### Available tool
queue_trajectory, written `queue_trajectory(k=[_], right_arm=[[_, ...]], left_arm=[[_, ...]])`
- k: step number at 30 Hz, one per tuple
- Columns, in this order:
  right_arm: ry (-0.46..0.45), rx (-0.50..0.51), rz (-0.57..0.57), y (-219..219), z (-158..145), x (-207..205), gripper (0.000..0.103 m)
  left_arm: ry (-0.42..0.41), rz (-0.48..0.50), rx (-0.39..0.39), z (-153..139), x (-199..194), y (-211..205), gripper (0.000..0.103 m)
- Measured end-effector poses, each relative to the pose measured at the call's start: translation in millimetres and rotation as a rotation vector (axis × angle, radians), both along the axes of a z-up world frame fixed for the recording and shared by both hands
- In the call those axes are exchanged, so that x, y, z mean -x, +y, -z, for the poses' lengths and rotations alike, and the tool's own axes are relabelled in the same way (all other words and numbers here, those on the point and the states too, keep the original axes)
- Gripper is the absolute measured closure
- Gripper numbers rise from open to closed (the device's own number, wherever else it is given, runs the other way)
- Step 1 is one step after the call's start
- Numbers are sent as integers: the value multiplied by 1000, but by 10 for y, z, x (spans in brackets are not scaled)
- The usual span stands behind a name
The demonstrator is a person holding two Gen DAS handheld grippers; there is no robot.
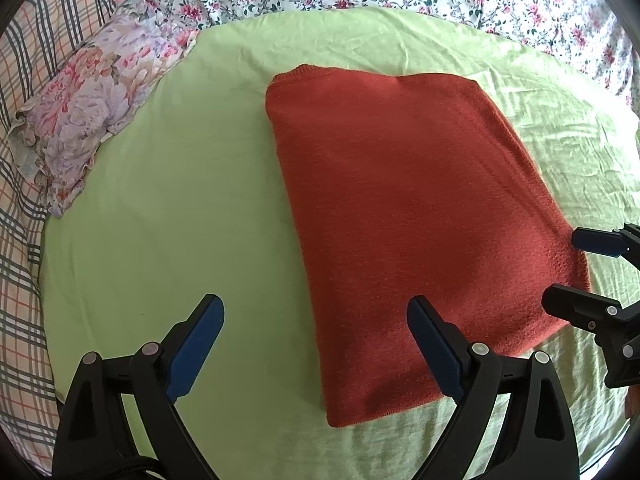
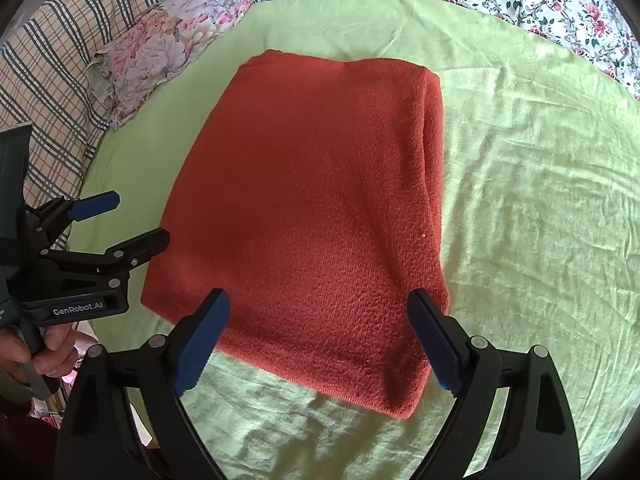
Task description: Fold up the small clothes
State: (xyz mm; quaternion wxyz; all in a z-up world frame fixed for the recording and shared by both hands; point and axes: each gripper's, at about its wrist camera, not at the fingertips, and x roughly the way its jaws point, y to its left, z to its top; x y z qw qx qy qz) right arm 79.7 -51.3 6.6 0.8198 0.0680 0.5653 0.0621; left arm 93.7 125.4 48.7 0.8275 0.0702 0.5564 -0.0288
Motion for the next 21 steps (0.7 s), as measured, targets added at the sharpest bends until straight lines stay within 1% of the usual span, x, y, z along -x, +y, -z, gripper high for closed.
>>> queue_trajectory(k=[21], right_arm=[[-8,-4,13,-94,-14,68,13]], left_arm=[[1,16,7,-15,36,-46,9]])
